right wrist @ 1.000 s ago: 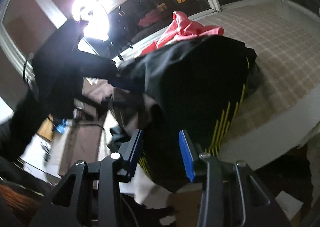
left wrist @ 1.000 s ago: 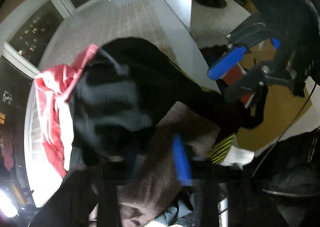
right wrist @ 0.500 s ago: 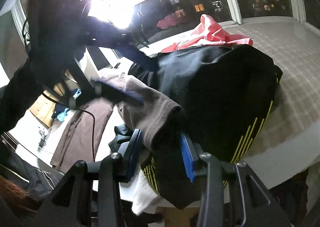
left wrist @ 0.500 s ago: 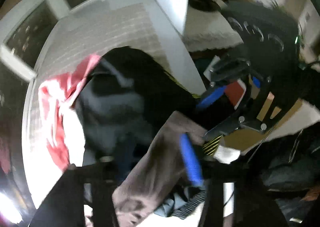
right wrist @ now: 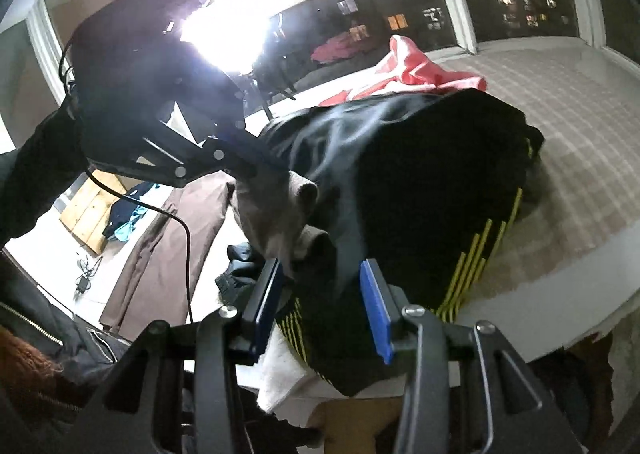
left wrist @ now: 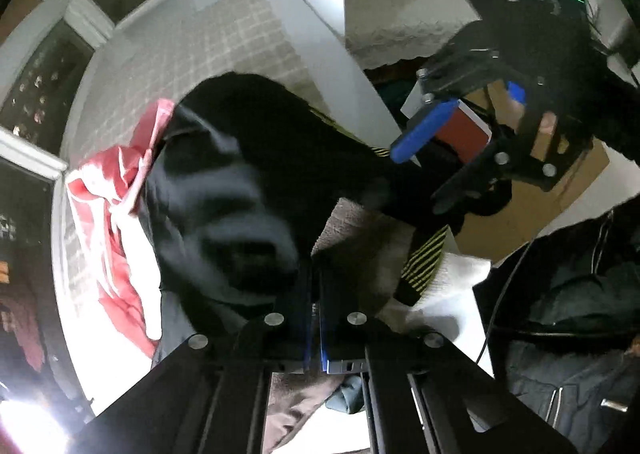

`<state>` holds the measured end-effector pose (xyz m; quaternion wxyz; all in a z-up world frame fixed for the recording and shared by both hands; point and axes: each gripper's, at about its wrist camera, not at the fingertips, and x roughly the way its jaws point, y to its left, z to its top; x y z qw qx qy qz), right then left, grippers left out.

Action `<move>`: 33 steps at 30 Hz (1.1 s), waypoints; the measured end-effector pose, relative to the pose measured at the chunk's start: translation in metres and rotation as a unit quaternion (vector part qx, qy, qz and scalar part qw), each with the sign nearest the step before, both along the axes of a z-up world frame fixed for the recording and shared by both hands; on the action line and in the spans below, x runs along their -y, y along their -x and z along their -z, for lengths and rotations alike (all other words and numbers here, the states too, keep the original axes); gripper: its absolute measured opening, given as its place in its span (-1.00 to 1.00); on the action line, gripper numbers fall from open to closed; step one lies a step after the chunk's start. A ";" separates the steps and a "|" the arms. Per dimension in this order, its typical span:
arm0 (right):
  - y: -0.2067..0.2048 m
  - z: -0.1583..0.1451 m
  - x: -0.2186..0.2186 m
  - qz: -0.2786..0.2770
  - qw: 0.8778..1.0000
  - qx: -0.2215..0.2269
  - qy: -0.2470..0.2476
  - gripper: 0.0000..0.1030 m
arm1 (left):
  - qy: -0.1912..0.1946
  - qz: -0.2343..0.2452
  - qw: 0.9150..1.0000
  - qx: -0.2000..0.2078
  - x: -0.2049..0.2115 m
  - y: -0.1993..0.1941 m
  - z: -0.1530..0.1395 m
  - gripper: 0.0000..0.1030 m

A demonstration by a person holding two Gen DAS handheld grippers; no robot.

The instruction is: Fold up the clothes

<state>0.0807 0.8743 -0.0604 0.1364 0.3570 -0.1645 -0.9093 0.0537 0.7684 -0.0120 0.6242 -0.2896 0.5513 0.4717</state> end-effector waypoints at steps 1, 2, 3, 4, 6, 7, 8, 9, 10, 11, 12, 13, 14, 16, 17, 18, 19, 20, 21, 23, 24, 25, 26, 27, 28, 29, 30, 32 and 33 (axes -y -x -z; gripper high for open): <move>0.002 -0.001 0.002 -0.005 1.000 -0.003 -0.001 -0.21 | -0.001 0.000 1.000 -0.002 0.002 -0.002 -0.003 -0.96; 0.003 -0.002 0.005 -0.012 1.000 -0.007 -0.002 -0.19 | -0.005 -0.002 1.000 0.000 0.004 -0.003 -0.007 -0.96; 0.004 -0.002 0.008 -0.018 1.000 -0.011 -0.005 -0.11 | -0.010 -0.003 1.000 0.002 0.005 -0.004 -0.012 -0.96; 0.005 -0.003 0.012 -0.025 1.000 -0.015 -0.011 -0.01 | -0.014 -0.006 1.000 0.001 0.008 -0.003 -0.016 -0.96; 0.007 -0.005 0.020 -0.041 0.999 -0.022 -0.026 0.14 | -0.019 -0.014 1.000 0.007 0.013 -0.002 -0.024 -0.96; 0.008 -0.005 0.024 -0.048 0.998 -0.028 -0.034 0.17 | -0.022 -0.023 0.999 0.020 0.015 0.003 -0.030 -0.96; 0.011 -0.006 0.026 -0.051 0.997 -0.034 -0.040 0.17 | -0.025 -0.032 0.999 0.022 0.016 0.007 -0.033 -0.96; 0.014 -0.006 0.026 -0.051 0.997 -0.039 -0.044 0.18 | -0.027 -0.041 0.998 0.024 0.016 0.012 -0.037 -0.96; 0.017 -0.006 0.027 -0.052 0.997 -0.045 -0.047 0.19 | -0.030 -0.044 0.998 0.022 0.018 0.014 -0.040 -0.96; 0.021 -0.007 0.026 -0.052 0.996 -0.050 -0.049 0.19 | -0.032 -0.047 0.998 0.019 0.019 0.016 -0.043 -0.96; 0.025 -0.007 0.025 -0.053 0.996 -0.054 -0.050 0.22 | -0.034 -0.050 0.998 0.016 0.021 0.018 -0.046 -0.96; 0.031 -0.007 0.024 -0.052 0.996 -0.057 -0.052 0.23 | -0.037 -0.053 0.998 0.014 0.023 0.020 -0.048 -0.96; 0.036 -0.008 0.023 -0.050 0.996 -0.059 -0.054 0.23 | -0.037 -0.050 0.998 0.013 0.024 0.019 -0.050 -0.96; 0.048 -0.009 0.021 -0.051 0.995 -0.063 -0.059 0.23 | -0.038 -0.045 0.998 0.011 0.026 0.018 -0.054 -0.96; 0.051 -0.010 0.020 -0.056 0.995 -0.066 -0.056 0.23 | -0.039 -0.042 0.998 0.011 0.027 0.018 -0.056 -0.96; 0.053 -0.010 0.020 -0.062 0.994 -0.068 -0.051 0.23 | -0.041 -0.039 0.998 0.011 0.028 0.018 -0.057 -0.96; 0.055 -0.009 0.021 -0.068 0.994 -0.069 -0.046 0.22 | -0.044 -0.038 0.998 0.008 0.029 0.019 -0.059 -0.96; 0.057 -0.009 0.021 -0.075 0.994 -0.070 -0.041 0.17 | -0.047 -0.043 0.998 0.007 0.028 0.022 -0.061 -0.96; 0.058 -0.008 0.021 -0.079 0.994 -0.061 -0.034 -0.29 | -0.050 -0.047 0.998 0.008 0.027 0.026 -0.062 -0.96; 0.056 -0.002 0.021 -0.078 0.997 -0.027 -0.008 -0.92 | -0.059 -0.052 0.997 0.008 0.021 0.031 -0.063 -0.96; 0.052 0.000 0.019 -0.070 0.997 -0.012 0.014 -0.92 | -0.064 -0.053 0.997 0.008 0.018 0.034 -0.063 -0.96; 0.045 0.004 0.015 -0.053 0.997 0.003 0.048 -0.92 | -0.069 -0.054 0.996 0.008 0.013 0.036 -0.063 -0.96; 0.037 0.009 0.011 -0.029 0.995 0.020 0.088 -0.92 | -0.072 -0.054 0.996 0.009 0.006 0.037 -0.057 -0.96; 0.032 0.014 0.008 -0.006 0.993 0.038 0.114 -0.92 | -0.074 -0.055 0.996 0.011 -0.002 0.037 -0.050 -0.96; 0.028 0.021 0.004 0.013 0.987 0.056 0.148 -0.92 | -0.077 -0.055 0.995 0.013 -0.010 0.038 -0.044 -0.96; 0.024 0.031 0.000 0.032 0.978 0.074 0.194 -0.92 | -0.079 -0.056 0.995 0.015 -0.017 0.038 -0.038 -0.96; 0.019 0.040 -0.004 0.051 0.965 0.092 0.239 -0.92 | -0.084 -0.061 0.994 0.023 -0.015 0.040 -0.037 -0.93; 0.017 0.049 -0.005 0.074 0.956 0.117 0.258 -0.89 | -0.094 -0.072 0.992 0.038 -0.011 0.045 -0.033 -0.88; 0.016 0.047 -0.003 0.077 0.960 0.130 0.236 -0.85 | -0.099 -0.077 0.991 0.045 -0.009 0.047 -0.031 -0.88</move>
